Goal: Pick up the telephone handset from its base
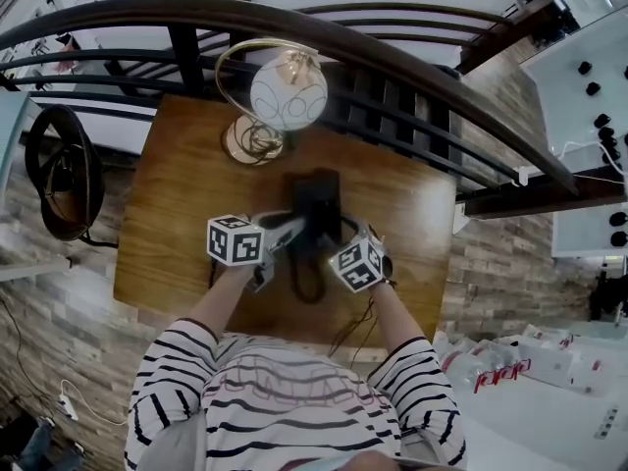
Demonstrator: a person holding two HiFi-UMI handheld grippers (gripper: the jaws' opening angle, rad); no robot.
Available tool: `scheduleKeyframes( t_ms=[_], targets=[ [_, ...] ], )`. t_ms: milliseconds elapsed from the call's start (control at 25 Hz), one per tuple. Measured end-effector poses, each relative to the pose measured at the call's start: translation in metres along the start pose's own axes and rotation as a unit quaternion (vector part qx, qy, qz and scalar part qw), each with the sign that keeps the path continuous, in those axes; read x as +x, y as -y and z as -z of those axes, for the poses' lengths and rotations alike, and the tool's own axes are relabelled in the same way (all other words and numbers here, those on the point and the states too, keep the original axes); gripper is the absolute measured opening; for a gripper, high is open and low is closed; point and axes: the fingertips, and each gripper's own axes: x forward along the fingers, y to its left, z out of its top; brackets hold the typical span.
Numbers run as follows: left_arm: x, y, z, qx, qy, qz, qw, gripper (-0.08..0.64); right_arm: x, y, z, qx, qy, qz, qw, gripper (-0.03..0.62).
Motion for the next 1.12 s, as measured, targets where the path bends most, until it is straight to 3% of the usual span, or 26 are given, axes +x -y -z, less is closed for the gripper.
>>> scheduleKeyframes(
  t_ms=[280, 560, 920, 1120],
  targets=[
    [-0.035, 0.042, -0.006, 0.041, 0.03, 0.021, 0.9985, 0.071, -0.05, -0.005, -0.018, 0.136, 0.097, 0.025, 0.986, 0.187],
    [-0.061, 0.083, 0.003, 0.074, 0.062, 0.026, 0.995, 0.071, -0.12, -0.015, -0.033, 0.239, 0.215, 0.056, 0.945, 0.114],
    [-0.089, 0.136, 0.041, 0.083, 0.072, 0.027, 0.9935, 0.071, -0.195, -0.05, -0.028, 0.266, 0.285, 0.07, 0.918, 0.017],
    [-0.106, 0.151, 0.065, 0.077, 0.083, 0.017, 0.9934, 0.071, -0.22, -0.071, -0.016, 0.273, 0.299, 0.066, 0.912, 0.002]
  ],
)
